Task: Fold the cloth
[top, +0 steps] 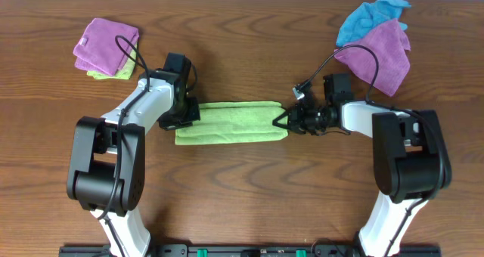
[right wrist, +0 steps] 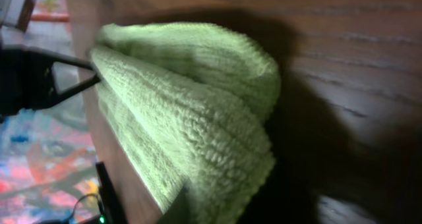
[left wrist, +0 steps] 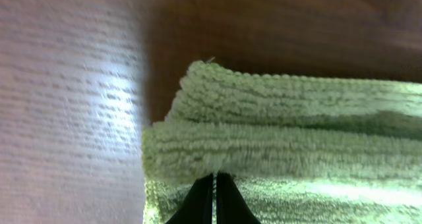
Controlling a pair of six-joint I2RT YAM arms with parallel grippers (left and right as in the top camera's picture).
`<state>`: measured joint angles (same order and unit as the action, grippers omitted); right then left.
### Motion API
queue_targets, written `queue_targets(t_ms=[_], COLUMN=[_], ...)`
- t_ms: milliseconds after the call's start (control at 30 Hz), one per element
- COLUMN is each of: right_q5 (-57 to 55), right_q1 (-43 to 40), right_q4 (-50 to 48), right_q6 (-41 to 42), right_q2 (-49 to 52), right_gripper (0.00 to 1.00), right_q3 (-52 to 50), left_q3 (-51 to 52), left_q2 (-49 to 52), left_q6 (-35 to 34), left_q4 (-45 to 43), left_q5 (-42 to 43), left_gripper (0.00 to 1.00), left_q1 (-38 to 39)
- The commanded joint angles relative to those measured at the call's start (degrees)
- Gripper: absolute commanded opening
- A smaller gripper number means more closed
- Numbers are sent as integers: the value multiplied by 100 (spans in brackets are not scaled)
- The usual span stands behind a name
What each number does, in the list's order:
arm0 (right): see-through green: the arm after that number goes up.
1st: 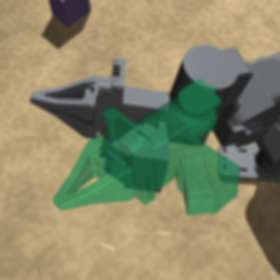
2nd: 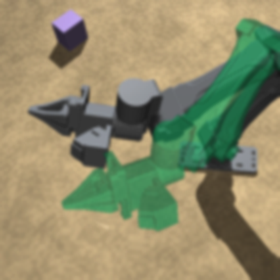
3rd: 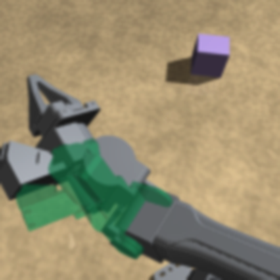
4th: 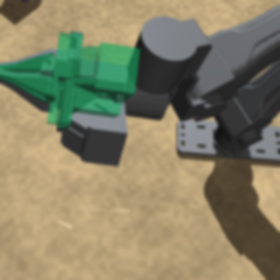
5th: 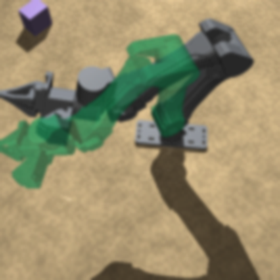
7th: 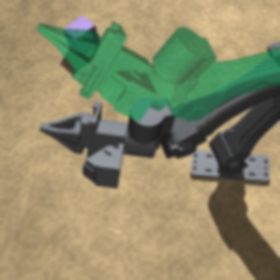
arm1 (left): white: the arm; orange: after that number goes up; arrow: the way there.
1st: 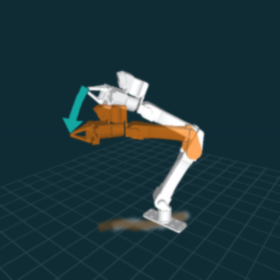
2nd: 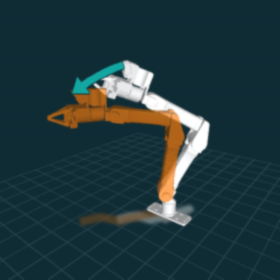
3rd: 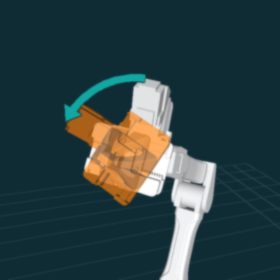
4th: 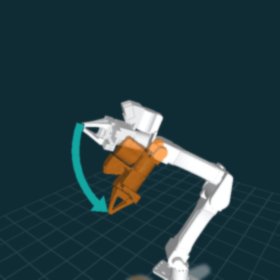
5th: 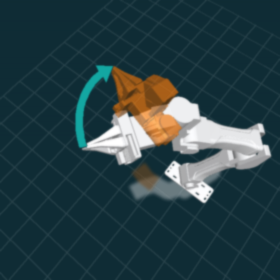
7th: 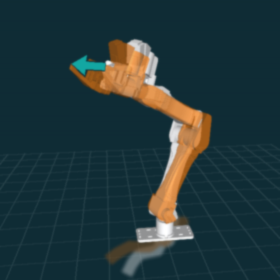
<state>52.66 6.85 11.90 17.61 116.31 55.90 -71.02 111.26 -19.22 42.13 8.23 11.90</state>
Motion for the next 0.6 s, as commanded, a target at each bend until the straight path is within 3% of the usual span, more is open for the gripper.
queue_targets(t_ms=[0,200,367,567], right_q5=[-203,-833,-3106,-5189], right_q1=[17,-87,-85,-26], right_q4=[208,1609,3536,5021], right_q6=[81,-214,-481,-175], right_q2=[55,-295,-710,-1034], right_gripper=[2,2,2,1], right_q3=[166,835,1720,2868], left_q3=[-527,-1635,-2140,-2153], left_q2=[-175,-1174,-2273,-3595], left_q6=[136,256,407,404], left_q4=[372,1368,2162,2977], left_q5=[79,74,-13,-310], left_gripper=[6,5,5,6], left_q1=[11,11,11,11])
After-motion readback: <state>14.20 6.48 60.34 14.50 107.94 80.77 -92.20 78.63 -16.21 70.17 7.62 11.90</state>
